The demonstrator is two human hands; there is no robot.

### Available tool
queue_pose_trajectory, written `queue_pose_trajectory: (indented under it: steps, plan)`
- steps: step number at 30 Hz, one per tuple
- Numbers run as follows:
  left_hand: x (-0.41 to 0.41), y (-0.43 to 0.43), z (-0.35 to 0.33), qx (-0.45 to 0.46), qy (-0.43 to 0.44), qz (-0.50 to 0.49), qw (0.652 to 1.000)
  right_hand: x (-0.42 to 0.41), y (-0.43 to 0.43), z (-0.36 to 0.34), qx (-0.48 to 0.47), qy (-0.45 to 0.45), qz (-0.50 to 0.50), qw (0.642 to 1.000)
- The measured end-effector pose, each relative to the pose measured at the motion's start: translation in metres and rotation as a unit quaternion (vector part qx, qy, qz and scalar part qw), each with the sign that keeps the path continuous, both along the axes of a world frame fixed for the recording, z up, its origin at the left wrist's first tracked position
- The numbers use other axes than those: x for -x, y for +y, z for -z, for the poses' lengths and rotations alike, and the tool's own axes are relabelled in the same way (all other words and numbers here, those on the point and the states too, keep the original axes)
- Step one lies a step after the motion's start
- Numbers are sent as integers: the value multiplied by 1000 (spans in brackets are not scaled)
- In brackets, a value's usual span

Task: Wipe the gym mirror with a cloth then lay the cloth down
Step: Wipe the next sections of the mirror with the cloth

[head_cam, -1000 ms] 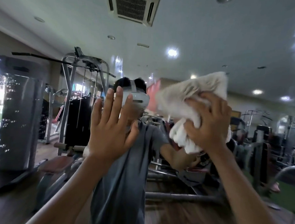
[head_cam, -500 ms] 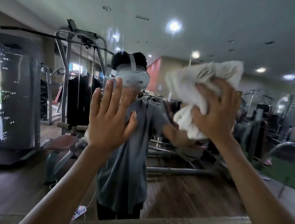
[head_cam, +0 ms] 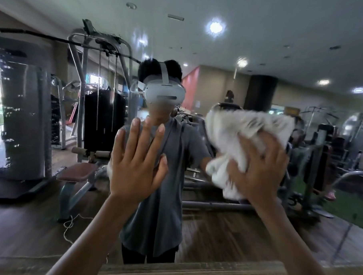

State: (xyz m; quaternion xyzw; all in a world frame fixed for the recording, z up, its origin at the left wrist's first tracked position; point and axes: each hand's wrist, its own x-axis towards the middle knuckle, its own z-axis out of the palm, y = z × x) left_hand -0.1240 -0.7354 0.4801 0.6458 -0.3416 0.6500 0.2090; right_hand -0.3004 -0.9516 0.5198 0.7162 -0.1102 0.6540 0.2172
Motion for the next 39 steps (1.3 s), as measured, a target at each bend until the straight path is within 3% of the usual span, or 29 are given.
queue_pose_trajectory:
  steps: [2, 4, 7, 10, 12, 14, 16, 19, 21, 24, 26, 27, 30, 34, 36, 39]
  plan:
    - [0, 0, -2, 3, 5, 5, 1000, -18, 20, -26, -120, -121, -32, 985]
    - [0, 1, -3, -1, 9, 11, 1000, -41, 45, -33, -167, -177, -29, 969]
    - [0, 1, -1, -1, 21, 12, 1000, -53, 63, -2, -118, -125, -25, 985]
    - [-1, 2, -1, -3, 22, 16, 1000, -32, 42, 52, 78, 45, -18, 996]
    - [0, 0, 1, 4, 20, 18, 1000, -11, 15, 76, 141, 100, -23, 985]
    - [1, -1, 4, 12, 18, 19, 1000, 2, -1, 74, 86, 75, -17, 993]
    - [1, -2, 5, 15, 16, 15, 1000, -4, 3, 48, -36, -12, -14, 999]
    - [2, -2, 3, 16, 16, 19, 1000, -37, 46, 14, -173, -150, -39, 973]
    - [4, -3, 4, 20, 20, 30, 999, -55, 70, 20, -150, -140, -34, 978]
    - [8, 5, 31, 12, 52, 56, 997, -50, 70, 69, 33, 24, -34, 999]
    - [5, 14, 50, -21, 53, 53, 997, -32, 44, 99, 141, 110, -37, 983]
    - [2, 17, 57, -29, 45, 46, 998, -21, 32, 109, 149, 124, -45, 980]
    - [-3, 15, 62, -17, 28, 18, 999, 2, 7, 102, 57, 77, -31, 995]
    - [-6, 14, 65, -14, 22, 17, 1000, -25, 36, 49, -128, -114, -35, 985]
    - [-6, 16, 65, -16, 20, 19, 999, -48, 67, 48, -133, -120, -32, 983]
    - [-8, 17, 66, -22, 15, 25, 999, -62, 88, 82, -27, -20, -37, 999]
